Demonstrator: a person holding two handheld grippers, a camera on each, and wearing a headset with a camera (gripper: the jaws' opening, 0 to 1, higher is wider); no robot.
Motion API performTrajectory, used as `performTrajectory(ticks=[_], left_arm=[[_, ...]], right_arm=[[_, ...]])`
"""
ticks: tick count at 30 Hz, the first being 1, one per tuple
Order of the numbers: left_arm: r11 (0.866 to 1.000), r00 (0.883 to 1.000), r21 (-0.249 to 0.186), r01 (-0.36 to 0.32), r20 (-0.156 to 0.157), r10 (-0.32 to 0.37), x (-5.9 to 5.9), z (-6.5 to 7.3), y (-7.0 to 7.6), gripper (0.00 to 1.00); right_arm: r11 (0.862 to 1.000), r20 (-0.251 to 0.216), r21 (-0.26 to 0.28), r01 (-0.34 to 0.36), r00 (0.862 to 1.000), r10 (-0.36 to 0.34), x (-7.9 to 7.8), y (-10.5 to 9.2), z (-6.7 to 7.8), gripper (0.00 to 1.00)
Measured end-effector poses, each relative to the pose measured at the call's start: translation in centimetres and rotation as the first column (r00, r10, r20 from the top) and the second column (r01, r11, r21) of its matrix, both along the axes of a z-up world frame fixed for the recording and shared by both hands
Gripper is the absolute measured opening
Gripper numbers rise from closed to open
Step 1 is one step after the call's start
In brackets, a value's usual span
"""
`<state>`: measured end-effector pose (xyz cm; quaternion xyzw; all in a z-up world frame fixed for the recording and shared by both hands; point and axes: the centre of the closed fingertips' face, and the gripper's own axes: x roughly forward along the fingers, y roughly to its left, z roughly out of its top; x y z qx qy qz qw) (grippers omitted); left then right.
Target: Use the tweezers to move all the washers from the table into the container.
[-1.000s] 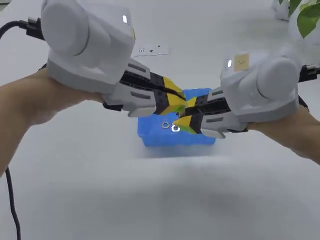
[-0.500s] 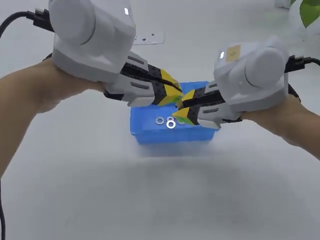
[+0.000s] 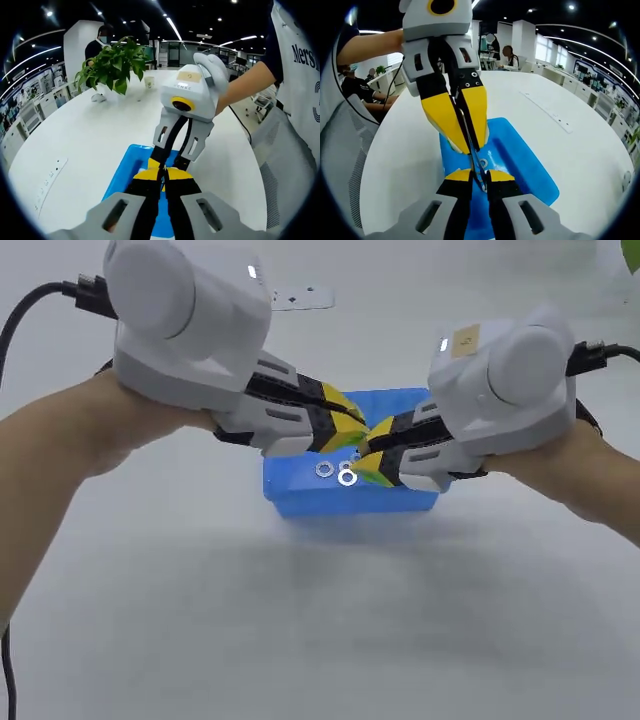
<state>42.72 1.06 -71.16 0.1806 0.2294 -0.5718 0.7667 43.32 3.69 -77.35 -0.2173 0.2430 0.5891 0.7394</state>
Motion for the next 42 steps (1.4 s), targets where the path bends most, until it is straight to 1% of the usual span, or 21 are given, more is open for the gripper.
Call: performTrajectory(ticks=[5, 8, 12, 15, 16, 19, 22, 25, 27, 29, 30, 32, 34, 35, 39, 40, 42], left_arm=[[1.000, 1.000, 0.006, 0.007, 0.009, -0.007, 0.0, 0.0, -0.1, 0.07], [1.000, 1.000, -0.001, 0.006, 0.013, -0.006, 0.0, 0.1, -0.2, 0.07], [1.000, 1.000, 0.002, 0.013, 0.022, -0.013, -0.4, 0.5, -0.4, 0.06], [1.000, 0.999, 0.000, 0.023, 0.032, -0.023, -0.6, 0.9, -0.5, 0.06], [0.999, 0.999, -0.001, 0.034, 0.042, -0.034, -0.8, 1.1, -0.6, 0.06], [0.999, 0.997, -0.008, 0.049, 0.056, -0.048, -1.1, 1.8, -0.6, 0.06], [0.998, 0.995, -0.010, 0.065, 0.078, -0.064, -1.5, 2.7, -0.5, 0.06], [0.997, 0.993, -0.012, 0.076, 0.088, -0.075, -1.9, 3.4, -0.6, 0.06], [0.995, 0.991, -0.017, 0.094, 0.100, -0.092, -2.4, 4.1, -0.7, 0.06], [0.994, 0.989, -0.014, 0.107, 0.101, -0.105, -2.9, 4.4, -0.7, 0.06], [0.994, 0.989, -0.013, 0.111, 0.103, -0.109, -3.1, 4.5, -0.7, 0.06], [0.992, 0.988, -0.016, 0.122, 0.097, -0.120, -3.7, 4.6, -0.8, 0.06], [0.992, 0.988, -0.014, 0.125, 0.098, -0.123, -3.8, 4.4, -0.8, 0.06], [0.992, 0.987, -0.014, 0.129, 0.097, -0.127, -4.1, 4.5, -0.9, 0.06], [0.991, 0.986, -0.018, 0.130, 0.108, -0.127, -5.0, 4.9, -1.0, 0.06], [0.992, 0.986, -0.020, 0.128, 0.114, -0.125, -5.3, 5.1, -1.0, 0.06], [0.992, 0.987, -0.044, 0.120, 0.109, -0.114, -5.8, 5.2, -0.9, 0.06]], right_arm=[[1.000, -0.003, 0.001, 0.004, 1.000, -0.004, 0.2, -0.1, -0.1, 0.12], [1.000, -0.007, 0.006, 0.010, 1.000, -0.010, 0.2, -0.2, 0.1, 0.13], [1.000, -0.003, 0.008, 0.008, 1.000, -0.008, 0.1, -0.3, 0.3, 0.13], [1.000, 0.004, 0.013, 0.003, 1.000, -0.003, -0.1, -0.4, 0.7, 0.13], [1.000, 0.005, 0.016, 0.000, 1.000, 0.000, -0.2, -0.4, 0.9, 0.13], [0.999, 0.013, 0.033, -0.016, 1.000, 0.015, -0.7, -0.5, 1.8, 0.13], [0.999, 0.026, 0.044, -0.018, 1.000, 0.017, -0.9, -0.8, 2.6, 0.13], [0.998, 0.033, 0.059, -0.023, 0.999, 0.021, -1.2, -0.8, 3.4, 0.13], [0.997, 0.043, 0.067, -0.041, 0.998, 0.039, -1.7, -0.9, 4.1, 0.13], [0.996, 0.056, 0.062, -0.061, 0.997, 0.057, -2.4, -1.2, 4.6, 0.13], [0.996, 0.060, 0.059, -0.065, 0.996, 0.061, -2.7, -1.3, 4.7, 0.13], [0.996, 0.066, 0.048, -0.070, 0.996, 0.067, -3.2, -1.7, 5.0, 0.13], [0.997, 0.071, 0.038, -0.073, 0.995, 0.071, -3.7, -2.2, 5.2, 0.13], [0.997, 0.073, 0.033, -0.075, 0.995, 0.072, -4.0, -2.4, 5.4, 0.12], [0.996, 0.086, 0.017, -0.084, 0.993, 0.082, -5.0, -2.9, 6.0, 0.11], [0.996, 0.092, 0.012, -0.089, 0.992, 0.088, -5.4, -3.1, 6.2, 0.11], [0.995, 0.100, -0.002, -0.101, 0.990, 0.101, -6.0, -3.2, 6.4, 0.11]])
